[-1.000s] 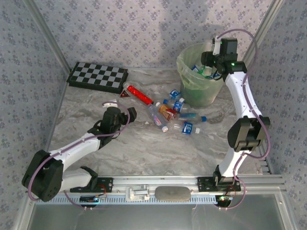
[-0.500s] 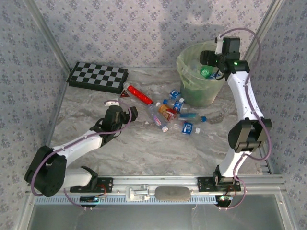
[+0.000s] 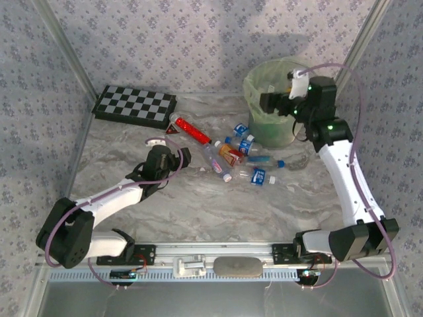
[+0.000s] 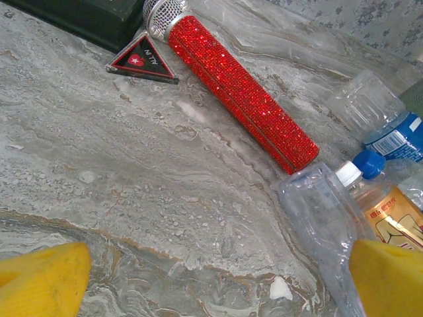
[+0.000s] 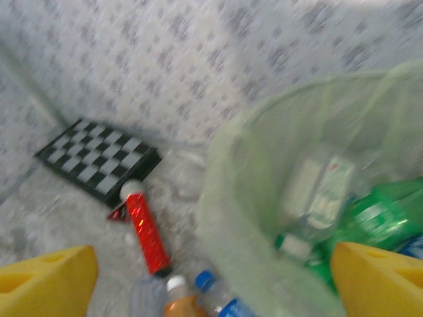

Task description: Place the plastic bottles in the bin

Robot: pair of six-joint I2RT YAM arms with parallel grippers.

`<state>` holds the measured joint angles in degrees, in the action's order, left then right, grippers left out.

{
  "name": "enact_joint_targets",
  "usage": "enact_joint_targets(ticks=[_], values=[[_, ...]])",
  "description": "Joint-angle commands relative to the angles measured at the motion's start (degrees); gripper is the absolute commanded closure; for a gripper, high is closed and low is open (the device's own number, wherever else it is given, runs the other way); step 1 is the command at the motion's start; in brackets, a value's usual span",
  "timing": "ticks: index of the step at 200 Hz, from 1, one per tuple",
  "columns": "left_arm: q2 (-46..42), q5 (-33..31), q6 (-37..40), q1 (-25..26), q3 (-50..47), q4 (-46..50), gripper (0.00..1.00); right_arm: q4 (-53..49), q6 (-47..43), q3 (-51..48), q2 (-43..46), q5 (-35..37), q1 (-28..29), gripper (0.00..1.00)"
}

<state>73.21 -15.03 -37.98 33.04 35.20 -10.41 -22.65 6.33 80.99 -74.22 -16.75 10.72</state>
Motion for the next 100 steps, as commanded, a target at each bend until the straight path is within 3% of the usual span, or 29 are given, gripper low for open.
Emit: enact_joint_targets(ticks=[1, 48, 100], values=[[0.1, -0.9, -0.9, 0.5, 2.4, -0.1, 0.0, -2.6, -0.7, -5.8, 2.4, -3.6, 4.2, 0.0], [0.6, -1.0, -1.1, 1.0, 3.0, 0.1, 0.0, -4.0, 1.7, -17.0, 3.2, 3.3, 15.5, 0.0], [1.1, -0.5, -1.0, 1.2, 3.5, 1.1, 0.0, -14.1, -1.4, -17.5, -3.2, 16.7, 22.7, 0.0]])
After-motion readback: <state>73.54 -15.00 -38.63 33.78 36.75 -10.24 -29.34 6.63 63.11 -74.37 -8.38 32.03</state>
